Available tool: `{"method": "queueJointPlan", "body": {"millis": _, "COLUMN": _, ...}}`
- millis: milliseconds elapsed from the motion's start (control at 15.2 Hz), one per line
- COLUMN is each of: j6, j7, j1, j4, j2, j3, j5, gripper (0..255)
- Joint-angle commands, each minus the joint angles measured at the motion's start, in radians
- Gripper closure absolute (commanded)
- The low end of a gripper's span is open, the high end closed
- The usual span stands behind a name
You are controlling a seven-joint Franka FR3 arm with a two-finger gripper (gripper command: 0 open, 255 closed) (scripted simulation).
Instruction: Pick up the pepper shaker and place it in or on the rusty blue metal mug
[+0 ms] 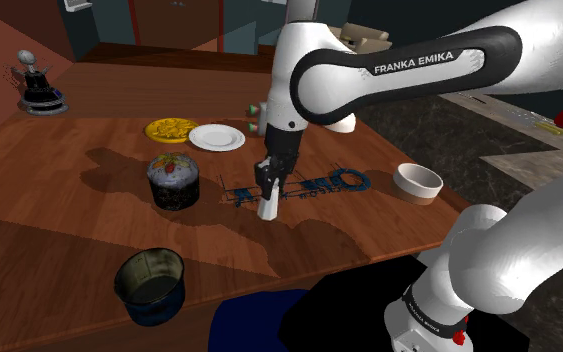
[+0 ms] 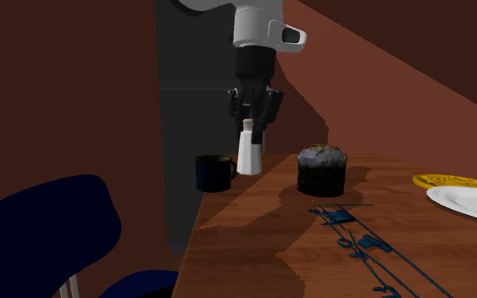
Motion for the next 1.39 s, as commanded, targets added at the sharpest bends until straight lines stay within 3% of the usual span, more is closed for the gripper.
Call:
{"method": "queueJointPlan", "body": {"millis": 0, "j6": -0.028, "j7": 0.0, "j1": -0.002, "j4": 0.023, "j2": -0.005, "j3": -0.004, "j5": -0.002, "gripper": 255}}
{"method": "queueJointPlan", "body": {"millis": 528, "j6": -0.132, "j7": 0.01, "j1": -0.004, "j4": 0.11, "j2": -0.022, "j3": -0.011, "j5": -0.008, "gripper": 255}}
{"method": "queueJointPlan", "body": {"millis": 924, "j6": -0.127, "j7": 0.155, "j1": 0.035, "j4": 0.26, "j2": 0.115, "j3": 0.086, "j5": -0.015, "gripper": 255}}
{"method": "queueJointPlan", "body": {"millis": 1320, "j6": -0.14, "j7": 0.31, "j1": 0.079, "j4": 0.452, "j2": 0.285, "j3": 0.173, "j5": -0.066, "gripper": 255}}
